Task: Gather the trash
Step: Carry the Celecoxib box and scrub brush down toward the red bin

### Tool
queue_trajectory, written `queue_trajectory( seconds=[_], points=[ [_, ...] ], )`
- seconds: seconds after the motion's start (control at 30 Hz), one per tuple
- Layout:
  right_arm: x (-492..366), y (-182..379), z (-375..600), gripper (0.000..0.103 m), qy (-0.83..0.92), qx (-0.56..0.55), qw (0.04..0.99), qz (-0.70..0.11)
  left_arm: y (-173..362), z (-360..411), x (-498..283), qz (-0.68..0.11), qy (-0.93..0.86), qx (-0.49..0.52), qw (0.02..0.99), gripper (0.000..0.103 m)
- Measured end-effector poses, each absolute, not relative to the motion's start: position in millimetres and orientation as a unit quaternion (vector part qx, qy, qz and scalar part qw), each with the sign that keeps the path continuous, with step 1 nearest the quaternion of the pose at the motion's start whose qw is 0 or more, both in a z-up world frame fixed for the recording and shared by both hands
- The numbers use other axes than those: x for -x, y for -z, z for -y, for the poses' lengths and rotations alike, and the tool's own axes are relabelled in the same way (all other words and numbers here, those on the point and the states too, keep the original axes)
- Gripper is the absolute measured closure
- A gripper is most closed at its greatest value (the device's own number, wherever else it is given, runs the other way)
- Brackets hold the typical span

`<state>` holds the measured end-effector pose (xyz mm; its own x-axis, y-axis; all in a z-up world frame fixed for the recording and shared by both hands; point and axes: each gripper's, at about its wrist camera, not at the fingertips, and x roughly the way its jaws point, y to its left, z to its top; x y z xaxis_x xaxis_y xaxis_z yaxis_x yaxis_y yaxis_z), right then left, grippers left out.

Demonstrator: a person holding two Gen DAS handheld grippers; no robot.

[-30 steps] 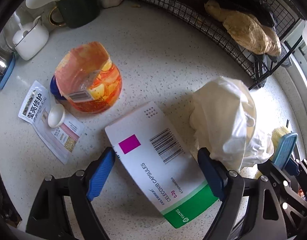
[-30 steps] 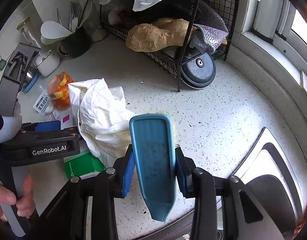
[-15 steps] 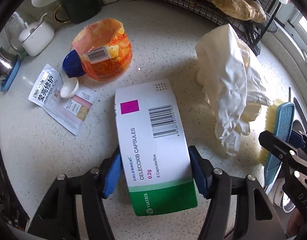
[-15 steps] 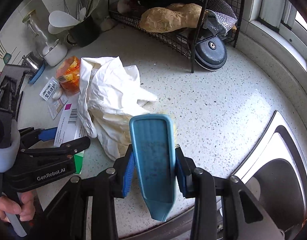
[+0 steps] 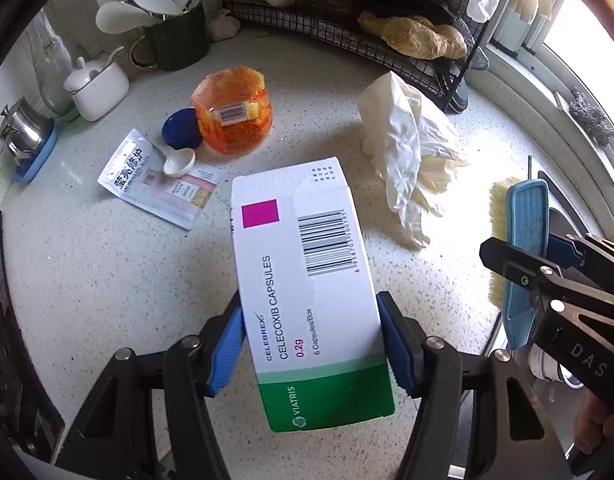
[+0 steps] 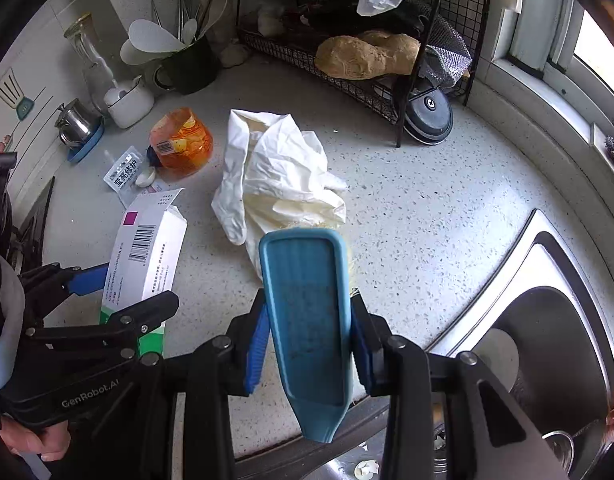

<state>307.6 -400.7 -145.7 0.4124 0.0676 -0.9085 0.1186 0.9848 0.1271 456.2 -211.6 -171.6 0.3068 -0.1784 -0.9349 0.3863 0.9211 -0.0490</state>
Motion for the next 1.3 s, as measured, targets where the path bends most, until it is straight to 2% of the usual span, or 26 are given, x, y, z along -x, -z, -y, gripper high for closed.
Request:
queue_trajectory(
  seconds=[0.3, 0.57, 1.03, 1.3],
  points=[
    [-269.3, 111.1, 344.4, 0.068, 0.003, -0.063, 0.855, -0.516, 137.6, 153.7, -424.8, -0.524, 0.18, -0.083, 0.829, 0.043],
    [-227.2, 98.5, 280.6, 0.068, -0.018, -0.058, 0.866, -0.497, 114.4, 79.0, -354.4, -0.498, 0.171, -0.076, 0.847, 0.043],
    [-124.4, 105.8, 178.4, 0.068, -0.043, -0.052, 0.862, -0.502, 121.8, -21.4, -224.7, -0.501, 0.165, -0.077, 0.846, 0.043],
    [-89.4, 130.1, 145.2, 0.068, -0.051, -0.053, 0.849, -0.523, 150.0, -52.5, -182.1, -0.53, 0.161, -0.073, 0.829, 0.043]
  ],
)
